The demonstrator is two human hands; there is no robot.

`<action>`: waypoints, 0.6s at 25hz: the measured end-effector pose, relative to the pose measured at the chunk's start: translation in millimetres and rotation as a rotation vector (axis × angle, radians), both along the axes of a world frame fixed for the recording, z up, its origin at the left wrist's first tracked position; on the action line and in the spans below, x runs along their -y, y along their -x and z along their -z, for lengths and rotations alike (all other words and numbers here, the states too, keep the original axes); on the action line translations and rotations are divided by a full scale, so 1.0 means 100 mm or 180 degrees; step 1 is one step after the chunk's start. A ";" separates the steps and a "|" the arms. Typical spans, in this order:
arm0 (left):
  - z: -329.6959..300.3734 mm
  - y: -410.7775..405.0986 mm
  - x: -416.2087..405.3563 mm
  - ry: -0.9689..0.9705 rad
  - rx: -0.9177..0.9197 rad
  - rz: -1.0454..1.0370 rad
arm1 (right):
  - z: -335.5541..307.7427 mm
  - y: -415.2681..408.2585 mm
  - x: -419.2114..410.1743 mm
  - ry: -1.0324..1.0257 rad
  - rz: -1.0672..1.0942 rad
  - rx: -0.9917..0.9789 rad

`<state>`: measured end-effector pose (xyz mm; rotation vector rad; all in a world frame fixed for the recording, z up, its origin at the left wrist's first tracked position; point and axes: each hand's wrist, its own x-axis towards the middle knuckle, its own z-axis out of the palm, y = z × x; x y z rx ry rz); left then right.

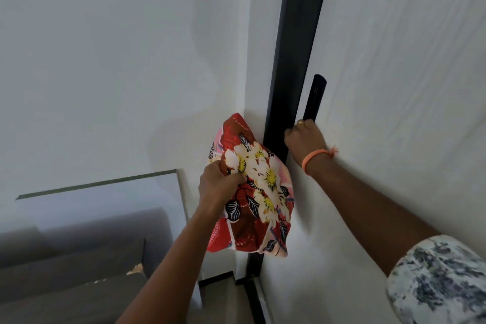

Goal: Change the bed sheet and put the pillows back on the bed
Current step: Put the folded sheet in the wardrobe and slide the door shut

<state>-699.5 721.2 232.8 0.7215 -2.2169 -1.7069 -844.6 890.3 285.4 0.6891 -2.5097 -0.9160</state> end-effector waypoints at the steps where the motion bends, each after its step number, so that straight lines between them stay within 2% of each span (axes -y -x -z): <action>1: -0.01 0.05 0.00 0.0065 -0.0023 0.0067 | 0.00 0.00 0.01 0.0071 0.0013 0.0008; 6: -0.06 0.28 -0.01 0.0355 -0.0235 0.0819 | 0.02 -0.09 0.08 0.0537 0.0255 -0.0025; 11: -0.14 0.50 0.02 0.0495 -0.0506 0.1688 | 0.06 -0.44 -0.04 0.0862 0.0792 -0.0035; 15: -0.19 0.67 0.05 0.0593 -0.0527 0.2582 | 0.17 -0.96 -0.12 0.1531 0.1219 -0.0578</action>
